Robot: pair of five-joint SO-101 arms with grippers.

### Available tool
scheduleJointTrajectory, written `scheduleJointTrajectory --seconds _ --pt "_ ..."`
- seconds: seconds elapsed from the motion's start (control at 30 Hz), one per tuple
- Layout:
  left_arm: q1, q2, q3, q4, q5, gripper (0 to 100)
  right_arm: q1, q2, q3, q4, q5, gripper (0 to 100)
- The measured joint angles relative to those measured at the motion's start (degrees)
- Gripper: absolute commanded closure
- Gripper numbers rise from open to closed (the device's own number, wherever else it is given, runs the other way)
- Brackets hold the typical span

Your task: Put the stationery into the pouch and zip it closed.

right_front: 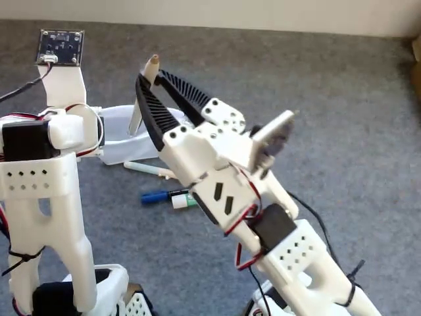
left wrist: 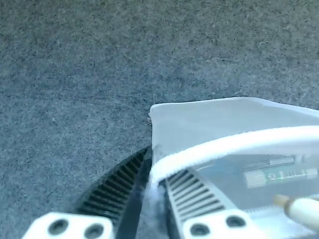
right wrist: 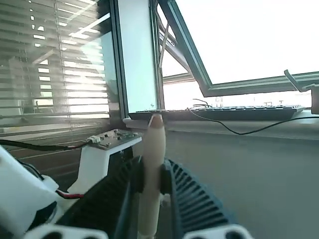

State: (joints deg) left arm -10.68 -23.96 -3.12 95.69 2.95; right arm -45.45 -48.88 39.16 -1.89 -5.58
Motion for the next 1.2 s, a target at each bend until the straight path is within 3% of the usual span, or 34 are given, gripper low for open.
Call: scheduleJointTrajectory --seconds 0.33,0.67,1.1,1.2 --pt "0.0 0.0 0.0 0.0 0.0 99 0.0 4.0 0.0 -0.2 0.8 99.3" --pt "0.0 0.0 0.0 0.0 0.0 99 -2.6 5.2 5.1 -0.2 14.5 99.3" --pt "0.0 0.0 0.0 0.0 0.0 99 -4.0 5.2 5.2 -0.2 15.2 98.5" --pt "0.0 0.0 0.0 0.0 0.0 99 -4.0 5.2 5.2 -0.2 15.4 91.1"
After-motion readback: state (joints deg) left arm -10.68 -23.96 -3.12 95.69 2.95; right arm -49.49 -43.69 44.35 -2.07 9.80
